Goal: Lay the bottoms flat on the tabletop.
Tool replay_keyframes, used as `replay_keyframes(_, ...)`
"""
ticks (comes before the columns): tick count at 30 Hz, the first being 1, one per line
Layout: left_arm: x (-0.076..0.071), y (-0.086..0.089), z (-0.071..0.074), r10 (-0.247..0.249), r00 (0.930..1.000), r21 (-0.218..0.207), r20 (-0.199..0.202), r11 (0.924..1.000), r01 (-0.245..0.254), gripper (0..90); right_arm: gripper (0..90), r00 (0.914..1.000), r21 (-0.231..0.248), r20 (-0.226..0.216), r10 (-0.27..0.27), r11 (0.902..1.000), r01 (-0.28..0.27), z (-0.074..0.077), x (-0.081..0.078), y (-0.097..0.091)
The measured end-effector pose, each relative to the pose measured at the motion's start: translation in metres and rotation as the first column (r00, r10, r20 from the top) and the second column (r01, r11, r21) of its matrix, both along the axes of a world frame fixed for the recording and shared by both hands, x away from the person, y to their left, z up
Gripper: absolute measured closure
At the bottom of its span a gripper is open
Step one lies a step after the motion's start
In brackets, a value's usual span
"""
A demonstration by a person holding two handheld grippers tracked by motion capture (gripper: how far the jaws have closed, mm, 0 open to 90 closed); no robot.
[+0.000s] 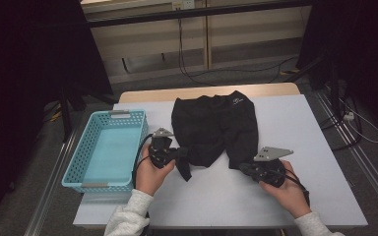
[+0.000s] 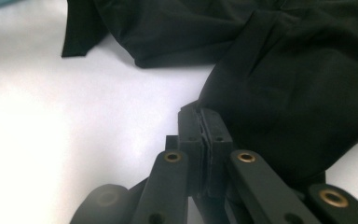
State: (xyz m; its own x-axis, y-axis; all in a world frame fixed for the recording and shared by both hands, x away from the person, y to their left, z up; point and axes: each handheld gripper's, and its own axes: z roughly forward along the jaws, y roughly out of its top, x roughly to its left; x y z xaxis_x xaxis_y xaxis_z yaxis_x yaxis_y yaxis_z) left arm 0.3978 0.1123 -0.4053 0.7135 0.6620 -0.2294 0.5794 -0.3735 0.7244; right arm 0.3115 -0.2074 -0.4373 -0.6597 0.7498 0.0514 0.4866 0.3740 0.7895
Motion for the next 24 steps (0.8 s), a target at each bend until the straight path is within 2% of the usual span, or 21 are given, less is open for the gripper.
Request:
replay_keyframes(2,-0.001,-0.004,-0.002,-0.012,0.9998,0.006,-0.018,0.9999,0.012,88.0,89.2,0.9997,0.002,0.011,-0.021,0.9998,0.021,0.000,0.000,0.001)
replay_keyframes(5,-0.001,-0.005,-0.002,-0.015,0.9998,0.000,-0.015,0.9999,0.015,88.1,89.3,0.9995,0.023,0.026,-0.018,0.9996,0.017,0.005,-0.001,0.002)
replay_keyframes(7,-0.001,-0.004,0.000,-0.013,0.9999,-0.011,-0.010,0.9999,0.013,88.2,89.4,0.9989,0.021,0.044,-0.015,0.9997,0.014,0.008,-0.002,0.004)
replay_keyframes(11,-0.002,-0.004,0.002,-0.017,0.9998,-0.022,-0.007,0.9996,0.017,88.1,89.4,0.9988,0.094,0.049,-0.006,0.9955,0.002,0.013,-0.002,0.011)
replay_keyframes(12,-0.002,-0.005,0.001,-0.017,0.9998,-0.024,-0.009,0.9996,0.017,88.1,89.3,0.9988,0.091,0.048,0.003,0.9958,-0.008,0.013,-0.003,0.015)
replay_keyframes(14,-0.002,-0.006,0.000,-0.021,0.9996,-0.023,-0.018,0.9995,0.020,88.1,88.4,0.9986,0.033,0.043,0.031,0.9989,-0.032,0.009,-0.003,0.023)
replay_keyframes(15,-0.002,-0.007,-0.001,-0.022,0.9996,-0.021,-0.017,0.9995,0.021,88.0,84.7,0.9988,0.005,0.027,0.041,0.9991,-0.041,0.005,-0.003,0.026)
replay_keyframes(16,-0.002,-0.006,-0.001,-0.025,0.9995,-0.020,-0.018,0.9995,0.024,87.9,79.5,0.9991,0.002,0.004,0.043,0.9991,-0.043,0.000,-0.001,0.028)
replay_keyframes(18,-0.002,-0.006,0.000,-0.025,0.9997,-0.020,-0.002,0.9995,0.025,86.7,74.6,0.9992,0.030,-0.008,0.038,0.9988,-0.038,-0.003,0.000,0.025)
replay_keyframes(20,-0.003,-0.007,0.001,-0.034,0.9994,-0.022,-0.008,0.9992,0.034,83.6,65.3,0.9998,0.041,0.020,0.009,0.9991,-0.010,0.002,0.001,0.018)
replay_keyframes(22,-0.004,-0.011,0.001,-0.040,0.9992,-0.025,0.001,0.9989,0.040,73.5,57.4,0.9976,0.053,0.045,-0.053,0.9973,0.050,0.007,0.002,0.006)
replay_keyframes(24,-0.005,-0.014,0.000,-0.045,0.9989,-0.026,0.016,0.9986,0.045,60.7,52.4,0.9899,0.051,0.049,-0.133,0.9902,0.130,0.008,0.004,-0.009)
